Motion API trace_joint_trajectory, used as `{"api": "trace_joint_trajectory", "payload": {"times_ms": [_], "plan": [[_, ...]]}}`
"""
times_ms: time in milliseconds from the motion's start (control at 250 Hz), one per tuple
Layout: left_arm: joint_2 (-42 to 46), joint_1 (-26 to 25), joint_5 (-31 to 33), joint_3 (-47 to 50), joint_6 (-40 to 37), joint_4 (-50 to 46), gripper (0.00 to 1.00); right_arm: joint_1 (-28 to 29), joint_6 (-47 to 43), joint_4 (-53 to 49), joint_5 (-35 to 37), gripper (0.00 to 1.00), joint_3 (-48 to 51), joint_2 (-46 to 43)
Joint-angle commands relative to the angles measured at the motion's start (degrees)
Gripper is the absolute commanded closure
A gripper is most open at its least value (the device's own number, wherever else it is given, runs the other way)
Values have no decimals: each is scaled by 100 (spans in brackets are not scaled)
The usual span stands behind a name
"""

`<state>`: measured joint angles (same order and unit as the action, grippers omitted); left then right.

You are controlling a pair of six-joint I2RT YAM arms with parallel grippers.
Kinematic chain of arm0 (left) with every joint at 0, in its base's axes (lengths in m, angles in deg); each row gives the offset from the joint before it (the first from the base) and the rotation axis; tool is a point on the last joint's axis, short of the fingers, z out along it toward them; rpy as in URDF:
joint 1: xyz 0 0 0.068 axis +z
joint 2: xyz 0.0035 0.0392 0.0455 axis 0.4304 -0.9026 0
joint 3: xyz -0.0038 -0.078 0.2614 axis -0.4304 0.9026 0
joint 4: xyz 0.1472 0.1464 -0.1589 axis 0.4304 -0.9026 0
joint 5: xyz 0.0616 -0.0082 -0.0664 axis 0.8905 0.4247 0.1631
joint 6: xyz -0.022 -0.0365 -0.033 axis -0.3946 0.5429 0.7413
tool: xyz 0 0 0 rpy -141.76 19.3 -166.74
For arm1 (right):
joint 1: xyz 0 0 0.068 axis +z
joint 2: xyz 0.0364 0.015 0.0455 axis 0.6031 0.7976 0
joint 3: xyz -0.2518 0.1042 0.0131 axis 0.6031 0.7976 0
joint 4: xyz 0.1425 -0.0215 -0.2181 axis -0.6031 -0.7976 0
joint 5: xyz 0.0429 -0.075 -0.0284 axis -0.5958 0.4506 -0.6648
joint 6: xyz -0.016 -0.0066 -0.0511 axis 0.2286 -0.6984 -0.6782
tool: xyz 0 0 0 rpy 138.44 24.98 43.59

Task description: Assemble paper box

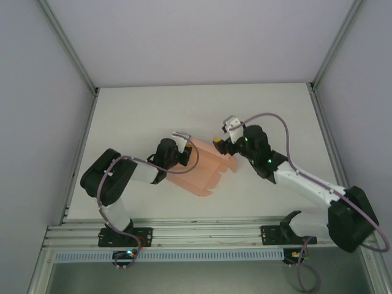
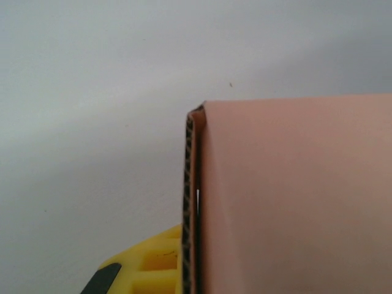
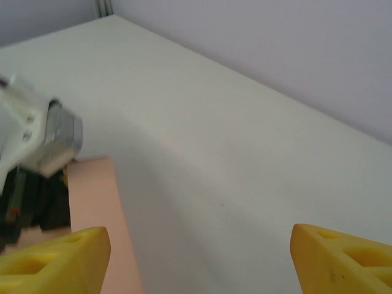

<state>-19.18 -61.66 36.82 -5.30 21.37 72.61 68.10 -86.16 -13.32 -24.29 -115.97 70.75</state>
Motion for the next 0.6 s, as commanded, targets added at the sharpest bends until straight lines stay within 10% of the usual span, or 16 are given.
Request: {"api": "trace_joint_trajectory", "payload": {"times_ms": [0,595], "plan": [[-131,-56,-293,41,-109,269,100,-150,1105,-627,-471,23,-714,790],[-217,-103,-327,-79,-287,-105,100,-77,1104,-26,-1621,31,-1198,2626]]}}
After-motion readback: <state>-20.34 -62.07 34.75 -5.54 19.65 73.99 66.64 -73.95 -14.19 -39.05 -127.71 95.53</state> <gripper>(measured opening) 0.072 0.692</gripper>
